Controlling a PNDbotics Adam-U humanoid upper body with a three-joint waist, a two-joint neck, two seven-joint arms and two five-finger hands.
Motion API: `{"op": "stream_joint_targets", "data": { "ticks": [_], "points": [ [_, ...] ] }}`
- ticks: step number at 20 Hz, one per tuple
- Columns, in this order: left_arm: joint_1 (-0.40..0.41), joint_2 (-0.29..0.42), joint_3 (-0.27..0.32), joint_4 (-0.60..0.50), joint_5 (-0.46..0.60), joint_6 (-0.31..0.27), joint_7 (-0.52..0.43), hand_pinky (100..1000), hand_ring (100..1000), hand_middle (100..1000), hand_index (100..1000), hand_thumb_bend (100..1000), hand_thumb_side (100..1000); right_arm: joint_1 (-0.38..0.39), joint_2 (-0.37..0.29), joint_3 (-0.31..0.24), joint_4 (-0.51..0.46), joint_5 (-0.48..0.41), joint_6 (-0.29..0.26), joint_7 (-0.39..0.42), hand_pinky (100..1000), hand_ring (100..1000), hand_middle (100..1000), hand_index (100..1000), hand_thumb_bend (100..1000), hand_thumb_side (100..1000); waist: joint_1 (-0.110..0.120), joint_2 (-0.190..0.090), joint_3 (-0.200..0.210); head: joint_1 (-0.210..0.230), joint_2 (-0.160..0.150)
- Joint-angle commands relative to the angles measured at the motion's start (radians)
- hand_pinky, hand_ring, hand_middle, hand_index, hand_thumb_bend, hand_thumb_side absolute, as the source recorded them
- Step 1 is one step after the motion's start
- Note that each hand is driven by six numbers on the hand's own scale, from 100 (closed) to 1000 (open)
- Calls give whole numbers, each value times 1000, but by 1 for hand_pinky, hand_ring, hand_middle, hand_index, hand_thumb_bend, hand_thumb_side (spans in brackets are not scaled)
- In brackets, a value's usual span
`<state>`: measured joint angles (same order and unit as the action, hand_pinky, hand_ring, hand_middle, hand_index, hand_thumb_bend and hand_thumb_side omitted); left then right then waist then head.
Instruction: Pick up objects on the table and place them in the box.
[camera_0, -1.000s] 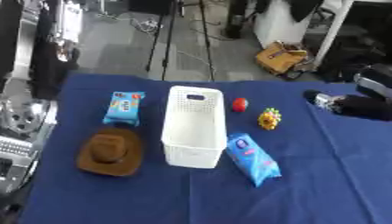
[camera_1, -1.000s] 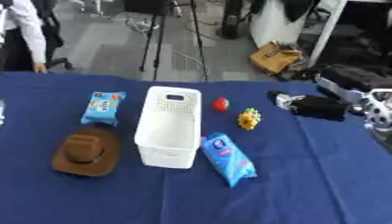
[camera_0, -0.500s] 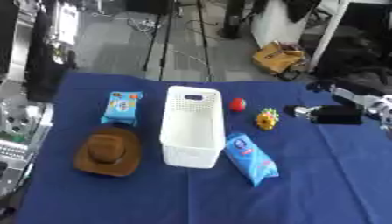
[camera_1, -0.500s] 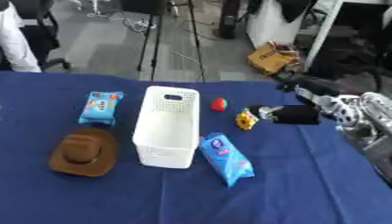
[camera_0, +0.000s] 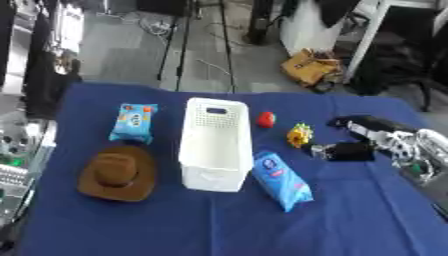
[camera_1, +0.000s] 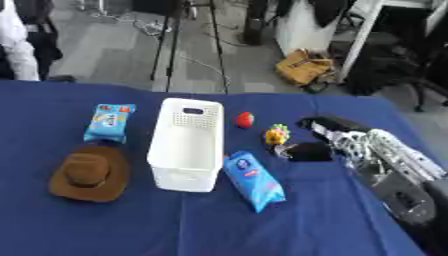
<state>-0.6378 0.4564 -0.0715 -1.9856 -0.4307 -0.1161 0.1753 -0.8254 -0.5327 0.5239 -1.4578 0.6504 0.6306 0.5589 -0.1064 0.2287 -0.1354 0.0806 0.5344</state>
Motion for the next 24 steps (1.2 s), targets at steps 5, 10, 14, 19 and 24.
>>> {"op": "stream_joint_targets", "data": {
  "ticks": [5, 10, 14, 19, 24],
  "points": [
    [-1, 8, 3, -14, 6, 1, -7, 1000, 1000, 973, 1000, 100, 1000, 25, 67, -48, 15, -11, 34, -19, 961, 1000, 971, 1000, 613, 834, -15, -30, -13, -5, 10],
    [5, 7, 5, -14, 8, 3, -7, 1000, 1000, 964, 1000, 100, 1000, 50, 134, -84, 28, -19, 46, -71, 958, 1000, 1000, 1000, 624, 846, -22, -33, -20, -3, 10],
    [6, 5, 5, -14, 9, 3, -8, 1000, 1000, 959, 1000, 100, 1000, 50, 166, -85, 68, -14, 50, -88, 944, 1000, 978, 1000, 566, 872, -26, -34, -19, -7, 15],
    [10, 5, 6, -14, 10, 5, -8, 1000, 1000, 959, 1000, 100, 1000, 50, 178, -91, 100, 5, 36, -106, 927, 1000, 939, 1000, 584, 864, -26, -31, -19, -8, 17],
    [8, 2, 5, -14, 12, 5, -12, 1000, 1000, 951, 1000, 100, 1000, 51, 202, -95, 133, 3, 26, -111, 932, 1000, 1000, 1000, 651, 811, -25, -30, -19, -11, 19]
  ]
}}
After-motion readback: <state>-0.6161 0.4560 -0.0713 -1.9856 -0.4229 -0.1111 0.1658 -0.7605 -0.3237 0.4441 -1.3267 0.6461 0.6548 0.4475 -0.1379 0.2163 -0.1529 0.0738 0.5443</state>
